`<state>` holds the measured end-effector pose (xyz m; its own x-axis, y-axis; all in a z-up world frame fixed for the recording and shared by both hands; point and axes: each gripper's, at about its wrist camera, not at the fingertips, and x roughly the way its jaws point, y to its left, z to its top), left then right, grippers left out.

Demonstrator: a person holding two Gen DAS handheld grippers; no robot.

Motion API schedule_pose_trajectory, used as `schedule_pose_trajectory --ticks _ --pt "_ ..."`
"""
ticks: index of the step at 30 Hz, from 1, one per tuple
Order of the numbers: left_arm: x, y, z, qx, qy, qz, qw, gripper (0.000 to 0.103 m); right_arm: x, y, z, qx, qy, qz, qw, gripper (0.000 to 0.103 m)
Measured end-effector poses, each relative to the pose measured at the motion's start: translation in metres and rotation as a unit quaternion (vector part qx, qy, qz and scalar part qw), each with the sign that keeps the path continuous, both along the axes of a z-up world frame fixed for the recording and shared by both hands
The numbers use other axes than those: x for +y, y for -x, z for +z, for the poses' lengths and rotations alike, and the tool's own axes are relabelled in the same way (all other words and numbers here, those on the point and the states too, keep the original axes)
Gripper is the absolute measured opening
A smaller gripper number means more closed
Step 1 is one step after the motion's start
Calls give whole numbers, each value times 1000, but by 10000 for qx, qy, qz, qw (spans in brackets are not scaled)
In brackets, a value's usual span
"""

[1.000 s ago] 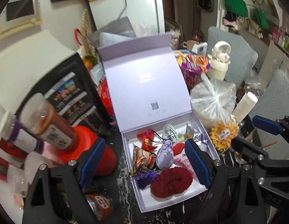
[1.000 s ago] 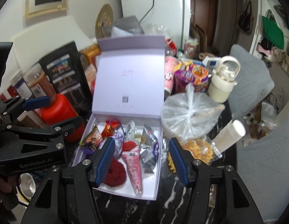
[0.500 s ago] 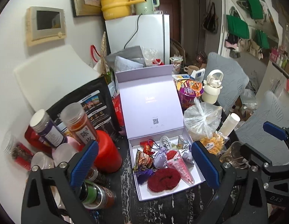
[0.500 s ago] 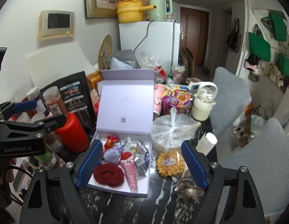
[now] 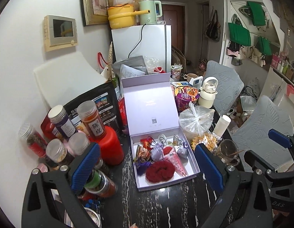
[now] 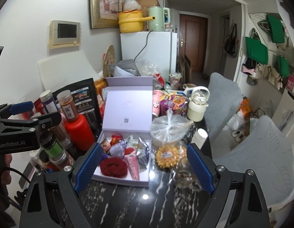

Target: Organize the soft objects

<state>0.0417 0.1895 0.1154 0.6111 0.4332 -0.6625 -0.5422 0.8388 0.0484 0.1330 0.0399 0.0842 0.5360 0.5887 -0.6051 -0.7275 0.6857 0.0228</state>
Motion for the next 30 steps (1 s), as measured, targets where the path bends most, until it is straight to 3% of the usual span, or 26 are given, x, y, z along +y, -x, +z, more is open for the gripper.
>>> schedule_pose_trajectory --ticks 18,30 --pt "-54 48 -17 165 148 -5 9998 101 -52 46 -23 432 95 -159 9989 91" --pt "-68 59 -25 209 283 -41 9994 101 -65 56 -22 398 120 -185 9990 91"
